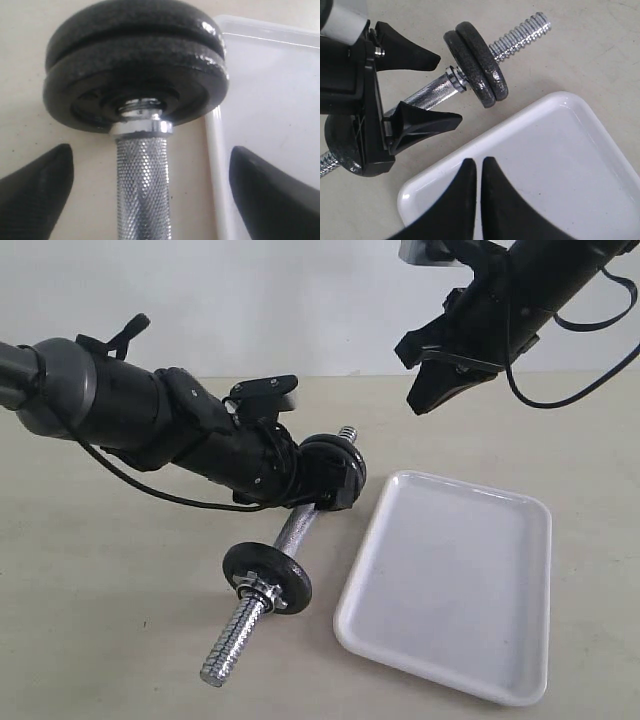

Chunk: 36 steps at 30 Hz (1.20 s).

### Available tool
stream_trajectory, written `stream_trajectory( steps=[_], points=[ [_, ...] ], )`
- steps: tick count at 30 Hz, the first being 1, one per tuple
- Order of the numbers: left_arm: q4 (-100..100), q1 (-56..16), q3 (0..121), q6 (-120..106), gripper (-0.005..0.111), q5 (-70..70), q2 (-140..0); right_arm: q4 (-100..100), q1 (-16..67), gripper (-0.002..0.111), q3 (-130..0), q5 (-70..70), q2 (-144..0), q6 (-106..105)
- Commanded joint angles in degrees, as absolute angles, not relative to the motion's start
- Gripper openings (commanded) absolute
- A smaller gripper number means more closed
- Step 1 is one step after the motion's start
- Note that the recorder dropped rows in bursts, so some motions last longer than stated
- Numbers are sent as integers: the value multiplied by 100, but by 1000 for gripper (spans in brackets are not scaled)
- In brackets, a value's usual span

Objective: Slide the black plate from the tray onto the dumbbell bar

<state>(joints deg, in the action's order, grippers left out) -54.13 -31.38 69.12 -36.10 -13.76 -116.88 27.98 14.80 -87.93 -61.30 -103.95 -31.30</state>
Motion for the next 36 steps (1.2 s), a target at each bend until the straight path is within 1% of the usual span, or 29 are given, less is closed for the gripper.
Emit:
stream_trajectory(
  steps=[1,5,11,18,21,24,25,27,31,33,36],
  points=[
    [-5461,-3187,6932,-3583,79,-1403,-11637,2819,1446,0,-8839,-6189,-10295,-3139],
    [-5429,-3187,6932,-3583,79,-1416,-11526,2819,1446,0,-8839,-6200,-10295,-3139],
    [-4874,-3187,6932,-3384,79,-1497,-11139,2819,1446,0,-8839,-6200,-10295,-3139],
    [-3194,-3176,6932,-2102,79,-1682,-10263,2819,1446,0,-8839,-6237,-10281,-3148],
    [-2679,-3138,6932,-2051,79,-1735,-9802,2735,1423,0,-8852,-6278,-10215,-3094],
    [-2046,-3087,6932,-2051,75,-1847,-9376,2510,1362,0,-8878,-6278,-10132,-3094],
    [-1774,-3055,6932,-2064,74,-1933,-9222,2414,1348,0,-8878,-6278,-10123,-3094],
    [-1116,-3001,6932,-2101,66,-2210,-8775,2244,1322,0,-8976,-6362,-10100,-3007],
    [-415,-2901,6932,-2101,54,-2627,-8253,2190,1322,0,-9233,-6286,-10100,-2981],
    [-348,-2781,6932,-1968,45,-2770,-8028,2092,1322,0,-9426,-6376,-10090,-3069],
    [-337,-2506,6932,-1822,29,-3029,-7682,1972,1309,0,-9667,-6565,-10005,-3130]
  ],
)
